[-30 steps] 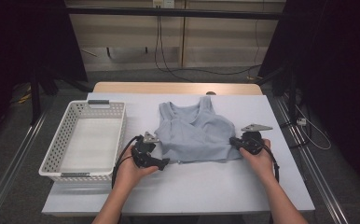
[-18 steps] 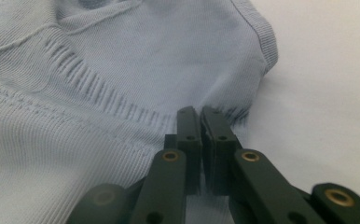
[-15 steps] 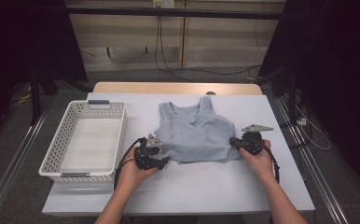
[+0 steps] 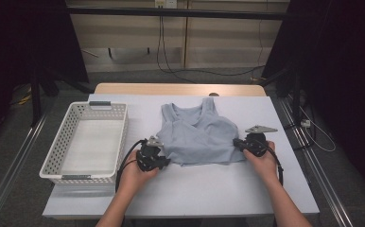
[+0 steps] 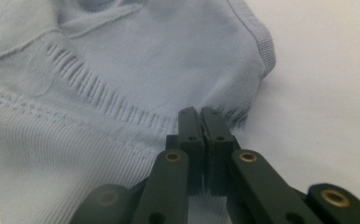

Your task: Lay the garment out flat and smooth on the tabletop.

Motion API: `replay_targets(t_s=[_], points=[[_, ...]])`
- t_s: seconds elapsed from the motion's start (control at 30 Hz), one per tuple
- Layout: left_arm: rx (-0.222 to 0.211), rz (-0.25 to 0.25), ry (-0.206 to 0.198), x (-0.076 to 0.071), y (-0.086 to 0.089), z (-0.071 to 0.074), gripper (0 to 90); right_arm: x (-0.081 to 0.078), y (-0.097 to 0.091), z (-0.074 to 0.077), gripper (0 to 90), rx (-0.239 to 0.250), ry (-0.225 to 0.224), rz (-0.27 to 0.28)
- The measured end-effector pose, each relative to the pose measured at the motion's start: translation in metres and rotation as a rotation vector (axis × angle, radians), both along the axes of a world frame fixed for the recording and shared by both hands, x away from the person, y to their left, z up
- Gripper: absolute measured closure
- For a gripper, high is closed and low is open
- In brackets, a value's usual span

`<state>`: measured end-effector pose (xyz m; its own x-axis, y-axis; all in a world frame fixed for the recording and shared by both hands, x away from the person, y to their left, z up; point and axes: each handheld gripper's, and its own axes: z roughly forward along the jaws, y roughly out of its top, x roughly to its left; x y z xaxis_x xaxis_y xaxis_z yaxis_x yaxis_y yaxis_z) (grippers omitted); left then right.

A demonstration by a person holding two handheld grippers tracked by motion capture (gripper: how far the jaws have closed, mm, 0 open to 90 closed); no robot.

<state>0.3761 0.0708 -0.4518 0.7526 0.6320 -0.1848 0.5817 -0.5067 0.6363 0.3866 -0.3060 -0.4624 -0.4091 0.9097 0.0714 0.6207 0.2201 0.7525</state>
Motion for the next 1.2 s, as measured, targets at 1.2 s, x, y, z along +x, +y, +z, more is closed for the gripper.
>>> replay_targets(t_s=[1.2], points=[[-0.053, 0.007, 0.063, 0.000, 0.017, 0.024, 82.5, 0.005, 0.000, -0.001, 88.2, -0.059, -0.019, 0.013]])
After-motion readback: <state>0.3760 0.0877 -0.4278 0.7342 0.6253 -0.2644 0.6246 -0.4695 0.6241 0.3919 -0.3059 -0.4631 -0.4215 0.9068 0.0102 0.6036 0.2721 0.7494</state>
